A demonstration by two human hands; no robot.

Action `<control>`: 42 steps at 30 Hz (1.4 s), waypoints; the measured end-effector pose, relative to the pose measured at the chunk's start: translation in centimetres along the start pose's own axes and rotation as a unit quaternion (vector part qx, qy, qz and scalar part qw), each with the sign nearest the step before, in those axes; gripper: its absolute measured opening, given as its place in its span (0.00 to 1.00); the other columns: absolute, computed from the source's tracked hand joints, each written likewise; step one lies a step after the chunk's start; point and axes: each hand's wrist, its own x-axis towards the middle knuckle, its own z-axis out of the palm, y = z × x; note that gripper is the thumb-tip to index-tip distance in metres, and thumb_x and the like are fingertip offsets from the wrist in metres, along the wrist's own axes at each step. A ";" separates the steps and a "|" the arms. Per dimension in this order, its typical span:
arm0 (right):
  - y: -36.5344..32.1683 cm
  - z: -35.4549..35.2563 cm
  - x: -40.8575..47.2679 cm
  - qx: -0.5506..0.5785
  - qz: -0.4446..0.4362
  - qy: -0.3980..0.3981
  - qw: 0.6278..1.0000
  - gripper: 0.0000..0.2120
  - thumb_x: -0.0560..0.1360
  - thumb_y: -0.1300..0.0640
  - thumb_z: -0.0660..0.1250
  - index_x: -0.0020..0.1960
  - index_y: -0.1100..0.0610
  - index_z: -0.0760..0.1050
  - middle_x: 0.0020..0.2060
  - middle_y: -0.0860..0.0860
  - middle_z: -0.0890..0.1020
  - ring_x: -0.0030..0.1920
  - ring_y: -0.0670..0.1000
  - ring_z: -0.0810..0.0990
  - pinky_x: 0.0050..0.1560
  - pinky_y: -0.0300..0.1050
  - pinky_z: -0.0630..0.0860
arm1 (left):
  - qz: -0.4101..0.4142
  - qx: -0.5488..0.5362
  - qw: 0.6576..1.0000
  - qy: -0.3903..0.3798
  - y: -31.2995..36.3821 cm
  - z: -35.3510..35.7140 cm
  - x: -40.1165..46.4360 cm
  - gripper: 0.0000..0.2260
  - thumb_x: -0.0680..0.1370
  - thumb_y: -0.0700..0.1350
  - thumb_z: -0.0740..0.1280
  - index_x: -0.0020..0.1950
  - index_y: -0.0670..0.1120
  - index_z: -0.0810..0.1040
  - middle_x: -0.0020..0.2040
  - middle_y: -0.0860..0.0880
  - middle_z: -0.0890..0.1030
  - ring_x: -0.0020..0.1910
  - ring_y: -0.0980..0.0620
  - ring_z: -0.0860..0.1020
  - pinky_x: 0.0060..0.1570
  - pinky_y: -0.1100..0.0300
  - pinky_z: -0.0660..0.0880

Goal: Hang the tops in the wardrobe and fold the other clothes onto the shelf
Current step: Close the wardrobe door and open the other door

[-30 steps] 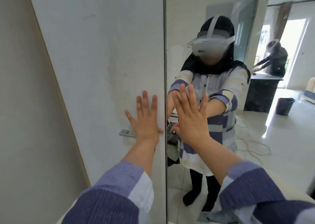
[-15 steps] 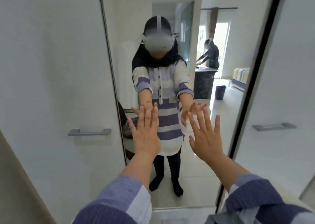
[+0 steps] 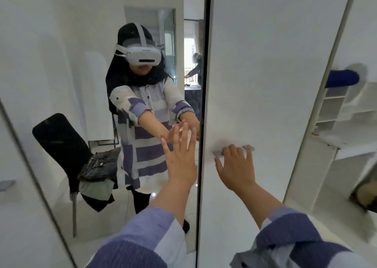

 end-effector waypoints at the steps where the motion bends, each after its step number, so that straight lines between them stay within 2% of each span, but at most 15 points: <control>1: 0.6 0.6 0.3 0.000 -0.016 0.004 1.000 0.23 0.75 0.44 0.49 0.50 0.57 0.77 0.44 0.52 0.80 0.45 0.56 0.80 0.63 0.63 0.69 | -0.015 0.003 1.000 0.003 0.7 0.5 0.5 0.52 0.72 0.55 0.70 0.76 0.48 0.30 0.74 0.45 0.27 0.74 0.40 0.30 0.70 0.34 0.40; 4: 2.2 2.1 1.4 0.029 -0.057 0.001 0.998 0.23 0.76 0.42 0.51 0.43 0.56 0.78 0.37 0.52 0.81 0.42 0.56 0.79 0.55 0.56 0.74 | -0.065 0.023 0.998 0.004 2.0 2.0 1.2 0.59 0.65 0.55 0.76 0.77 0.47 0.33 0.76 0.44 0.31 0.75 0.39 0.34 0.71 0.33 0.44; 7: 3.4 3.5 2.5 0.090 -0.091 0.041 0.991 0.19 0.74 0.42 0.58 0.35 0.54 0.75 0.29 0.50 0.78 0.36 0.54 0.76 0.41 0.48 0.71 | -0.085 0.055 0.995 0.007 2.3 3.3 1.5 0.61 0.64 0.53 0.78 0.76 0.47 0.31 0.75 0.43 0.30 0.74 0.38 0.33 0.71 0.34 0.43; 10: 3.5 4.2 2.9 0.141 -0.098 0.095 0.981 0.15 0.71 0.44 0.63 0.32 0.53 0.72 0.25 0.49 0.75 0.31 0.53 0.74 0.37 0.46 0.67 | -0.097 0.088 0.991 0.003 2.5 3.9 1.9 0.63 0.63 0.53 0.78 0.75 0.46 0.29 0.74 0.42 0.27 0.74 0.37 0.32 0.72 0.35 0.43; 14: 3.4 4.8 3.0 0.167 -0.092 0.114 0.975 0.14 0.69 0.45 0.64 0.30 0.54 0.72 0.24 0.49 0.74 0.31 0.53 0.73 0.37 0.46 0.67 | -0.113 0.103 0.988 0.005 2.8 4.1 2.0 0.67 0.59 0.54 0.81 0.75 0.47 0.28 0.74 0.43 0.27 0.75 0.38 0.36 0.71 0.36 0.42; 17: 3.4 4.8 2.8 0.168 -0.087 0.099 0.977 0.15 0.69 0.45 0.63 0.30 0.54 0.72 0.23 0.49 0.74 0.31 0.54 0.74 0.38 0.46 0.68 | -0.118 0.107 0.987 0.005 3.0 4.0 1.8 0.67 0.60 0.54 0.80 0.73 0.47 0.26 0.74 0.42 0.31 0.76 0.37 0.38 0.72 0.34 0.46; 21: 3.5 4.1 2.4 0.178 -0.085 0.070 0.978 0.16 0.69 0.44 0.61 0.30 0.54 0.72 0.24 0.49 0.74 0.31 0.54 0.74 0.39 0.47 0.68 | -0.106 0.096 0.989 -0.025 2.9 3.5 1.8 0.65 0.63 0.57 0.77 0.72 0.48 0.23 0.72 0.43 0.26 0.75 0.37 0.34 0.71 0.35 0.46; 26: 5.3 2.3 -0.1 0.200 -0.112 0.072 0.971 0.13 0.69 0.44 0.59 0.32 0.50 0.63 0.26 0.46 0.66 0.32 0.49 0.66 0.39 0.45 0.65 | -0.106 0.046 0.993 0.000 4.0 2.0 0.6 0.51 0.72 0.57 0.67 0.75 0.49 0.29 0.76 0.44 0.32 0.76 0.40 0.35 0.72 0.36 0.43; 29: 7.1 0.3 -2.6 0.235 -0.133 0.080 0.960 0.12 0.70 0.47 0.60 0.33 0.51 0.61 0.27 0.45 0.65 0.33 0.49 0.63 0.40 0.43 0.62 | -0.089 0.016 0.995 -0.030 6.0 0.6 -2.2 0.49 0.72 0.60 0.64 0.76 0.48 0.30 0.76 0.44 0.31 0.75 0.42 0.33 0.69 0.35 0.38; 32: 9.2 -1.8 -6.0 0.269 -0.120 0.057 0.954 0.09 0.71 0.49 0.59 0.36 0.53 0.67 0.33 0.47 0.69 0.38 0.50 0.66 0.44 0.44 0.68 | -0.015 -0.022 0.999 -0.038 8.2 -0.5 -5.8 0.45 0.74 0.60 0.61 0.75 0.50 0.30 0.77 0.46 0.33 0.76 0.43 0.35 0.69 0.33 0.39; 35: 12.1 -4.4 -9.6 0.284 -0.067 0.019 0.956 0.15 0.71 0.45 0.57 0.43 0.56 0.74 0.46 0.50 0.71 0.45 0.49 0.70 0.46 0.42 0.71 | 0.048 -0.073 0.995 -0.051 10.8 -2.0 -8.3 0.42 0.75 0.62 0.57 0.74 0.52 0.29 0.77 0.48 0.34 0.76 0.45 0.34 0.70 0.35 0.37; 36: 13.1 -5.5 -10.6 0.274 -0.049 0.019 0.960 0.16 0.71 0.44 0.57 0.46 0.55 0.75 0.50 0.51 0.72 0.49 0.49 0.72 0.47 0.44 0.74 | 0.071 -0.088 0.992 -0.061 11.9 -2.6 -8.9 0.41 0.76 0.63 0.55 0.73 0.53 0.28 0.77 0.48 0.34 0.76 0.46 0.34 0.71 0.36 0.37; 38: 14.7 -8.0 -12.1 0.241 -0.010 0.053 0.969 0.20 0.72 0.43 0.56 0.56 0.54 0.74 0.60 0.53 0.71 0.59 0.52 0.72 0.55 0.51 0.75 | 0.118 -0.111 0.984 -0.077 14.1 -3.3 -10.0 0.39 0.77 0.64 0.53 0.72 0.54 0.27 0.77 0.49 0.33 0.75 0.46 0.33 0.72 0.36 0.38; 40: 16.0 -11.1 -12.6 0.193 0.006 0.135 0.972 0.23 0.74 0.43 0.57 0.65 0.53 0.67 0.66 0.55 0.66 0.67 0.56 0.67 0.65 0.60 0.68 | 0.155 -0.127 0.976 -0.085 16.5 -3.8 -10.9 0.38 0.78 0.64 0.52 0.72 0.55 0.26 0.77 0.50 0.32 0.75 0.46 0.32 0.72 0.36 0.37; 42: 16.8 -14.5 -12.4 0.130 -0.007 0.209 0.969 0.25 0.75 0.45 0.58 0.69 0.51 0.60 0.70 0.55 0.60 0.73 0.58 0.59 0.71 0.65 0.57 | 0.190 -0.136 0.968 -0.093 18.9 -4.3 -11.6 0.37 0.79 0.62 0.52 0.72 0.56 0.26 0.76 0.50 0.31 0.75 0.46 0.31 0.72 0.36 0.38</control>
